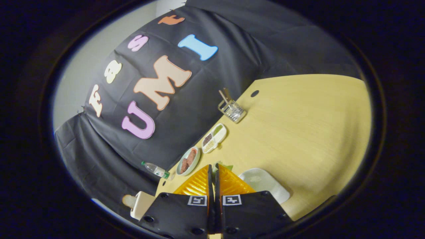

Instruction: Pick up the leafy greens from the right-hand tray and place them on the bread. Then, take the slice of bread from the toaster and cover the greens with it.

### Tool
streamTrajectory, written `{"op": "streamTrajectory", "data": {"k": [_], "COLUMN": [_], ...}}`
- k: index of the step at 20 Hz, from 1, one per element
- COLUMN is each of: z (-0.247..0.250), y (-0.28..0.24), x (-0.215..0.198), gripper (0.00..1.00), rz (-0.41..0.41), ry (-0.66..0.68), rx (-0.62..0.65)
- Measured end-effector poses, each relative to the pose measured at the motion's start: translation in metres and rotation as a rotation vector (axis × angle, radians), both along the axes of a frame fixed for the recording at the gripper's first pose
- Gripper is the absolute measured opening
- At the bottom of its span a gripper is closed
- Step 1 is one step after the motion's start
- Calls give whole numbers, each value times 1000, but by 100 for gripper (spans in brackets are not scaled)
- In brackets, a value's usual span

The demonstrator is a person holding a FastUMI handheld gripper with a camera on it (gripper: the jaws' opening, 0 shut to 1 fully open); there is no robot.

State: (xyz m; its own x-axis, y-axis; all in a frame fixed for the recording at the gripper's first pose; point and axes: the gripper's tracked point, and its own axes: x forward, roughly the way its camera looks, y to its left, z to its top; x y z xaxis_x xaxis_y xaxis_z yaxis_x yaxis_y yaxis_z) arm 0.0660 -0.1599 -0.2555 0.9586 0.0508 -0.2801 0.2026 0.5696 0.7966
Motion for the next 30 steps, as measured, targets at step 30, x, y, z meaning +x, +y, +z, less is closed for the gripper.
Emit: {"op": "streamTrajectory", "data": {"k": [30], "z": [-53], "y": [176], "x": [-5], "gripper": [5], "rz": [34], "ry": [53], "rx": [237]}}
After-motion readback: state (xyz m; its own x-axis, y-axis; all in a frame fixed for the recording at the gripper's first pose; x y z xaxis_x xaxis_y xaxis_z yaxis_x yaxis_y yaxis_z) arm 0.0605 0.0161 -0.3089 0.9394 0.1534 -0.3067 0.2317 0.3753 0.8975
